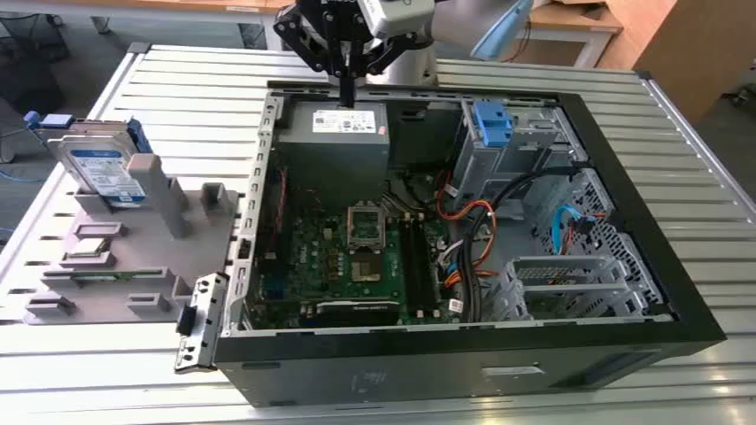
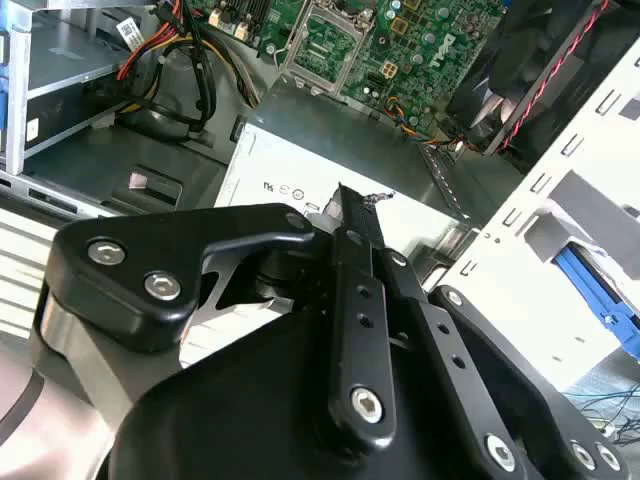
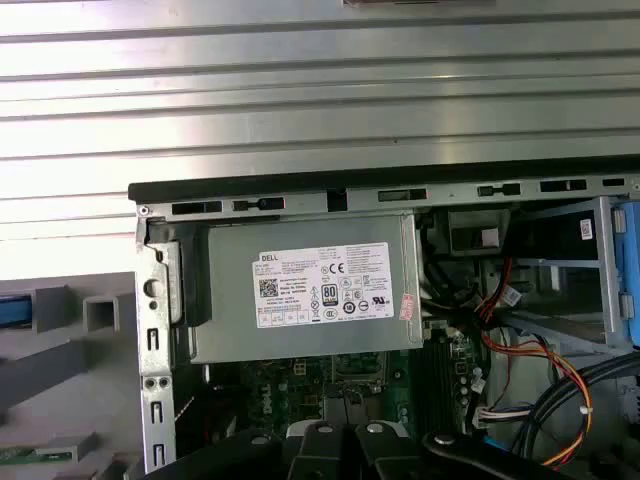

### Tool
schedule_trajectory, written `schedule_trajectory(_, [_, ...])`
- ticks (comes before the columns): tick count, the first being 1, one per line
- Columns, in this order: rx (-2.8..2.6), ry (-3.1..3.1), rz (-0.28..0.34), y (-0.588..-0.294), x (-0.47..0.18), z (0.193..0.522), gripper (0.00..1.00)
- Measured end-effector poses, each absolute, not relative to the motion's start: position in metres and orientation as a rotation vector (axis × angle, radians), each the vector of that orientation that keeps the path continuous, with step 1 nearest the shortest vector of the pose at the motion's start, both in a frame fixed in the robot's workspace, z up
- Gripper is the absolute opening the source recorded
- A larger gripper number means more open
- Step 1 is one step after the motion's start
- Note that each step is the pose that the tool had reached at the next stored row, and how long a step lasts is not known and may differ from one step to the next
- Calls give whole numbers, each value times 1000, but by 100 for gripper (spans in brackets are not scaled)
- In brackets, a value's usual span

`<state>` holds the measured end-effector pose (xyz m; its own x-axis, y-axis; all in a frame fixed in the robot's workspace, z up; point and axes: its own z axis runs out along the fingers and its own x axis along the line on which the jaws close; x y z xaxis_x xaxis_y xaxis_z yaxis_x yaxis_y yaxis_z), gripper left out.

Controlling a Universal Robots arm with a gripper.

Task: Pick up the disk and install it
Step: 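Reach for the disk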

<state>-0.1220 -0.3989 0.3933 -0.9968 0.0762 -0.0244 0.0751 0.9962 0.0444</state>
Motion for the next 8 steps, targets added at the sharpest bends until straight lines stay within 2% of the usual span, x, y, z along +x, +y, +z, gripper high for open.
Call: schedule_trajectory(8, [118, 3113, 68, -399, -122, 393, 11])
